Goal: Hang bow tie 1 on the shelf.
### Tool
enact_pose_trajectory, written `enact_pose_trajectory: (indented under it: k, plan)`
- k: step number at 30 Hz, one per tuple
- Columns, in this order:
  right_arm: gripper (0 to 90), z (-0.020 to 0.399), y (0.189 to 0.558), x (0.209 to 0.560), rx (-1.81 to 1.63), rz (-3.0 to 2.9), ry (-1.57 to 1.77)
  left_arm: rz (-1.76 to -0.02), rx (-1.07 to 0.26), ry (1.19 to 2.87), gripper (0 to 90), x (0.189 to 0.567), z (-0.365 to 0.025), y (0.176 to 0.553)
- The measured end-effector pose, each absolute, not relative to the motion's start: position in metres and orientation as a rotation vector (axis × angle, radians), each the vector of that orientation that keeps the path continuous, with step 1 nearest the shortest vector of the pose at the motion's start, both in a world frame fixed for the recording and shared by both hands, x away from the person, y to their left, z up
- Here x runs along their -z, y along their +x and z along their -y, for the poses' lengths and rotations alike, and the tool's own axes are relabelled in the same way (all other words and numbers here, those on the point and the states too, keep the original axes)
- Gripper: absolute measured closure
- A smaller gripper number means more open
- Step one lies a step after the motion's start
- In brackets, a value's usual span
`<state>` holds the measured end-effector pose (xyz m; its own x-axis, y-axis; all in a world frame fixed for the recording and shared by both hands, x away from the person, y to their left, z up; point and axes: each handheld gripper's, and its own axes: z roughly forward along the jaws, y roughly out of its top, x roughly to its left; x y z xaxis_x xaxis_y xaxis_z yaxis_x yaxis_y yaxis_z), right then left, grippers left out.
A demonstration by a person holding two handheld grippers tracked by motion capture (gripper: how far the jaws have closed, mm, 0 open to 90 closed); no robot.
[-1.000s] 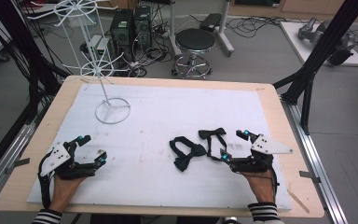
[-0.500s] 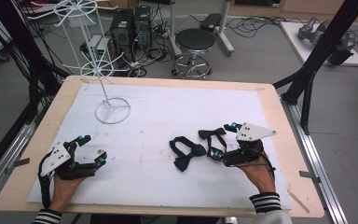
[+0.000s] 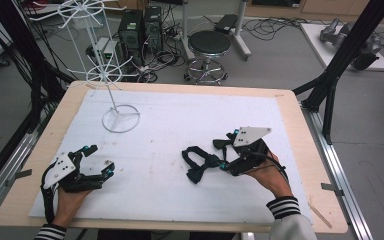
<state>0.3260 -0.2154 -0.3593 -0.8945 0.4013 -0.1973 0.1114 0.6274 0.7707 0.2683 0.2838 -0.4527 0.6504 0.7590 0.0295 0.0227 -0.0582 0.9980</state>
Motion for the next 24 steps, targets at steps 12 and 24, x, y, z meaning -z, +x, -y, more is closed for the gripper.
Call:
enact_pose_trajectory:
  k: [12, 24]
  plan:
    - [10.5, 0.195, 0.343, 0.367, -0.976, -2.663, 0.317, -0.675, -0.683, 1.529, 10.7, 0.453, -0.284, 0.268]
    - [10.6, 0.183, 0.359, 0.381, -0.79, -2.788, 0.279, -0.68, -0.677, 1.524, 10.7, 0.453, -0.285, 0.268]
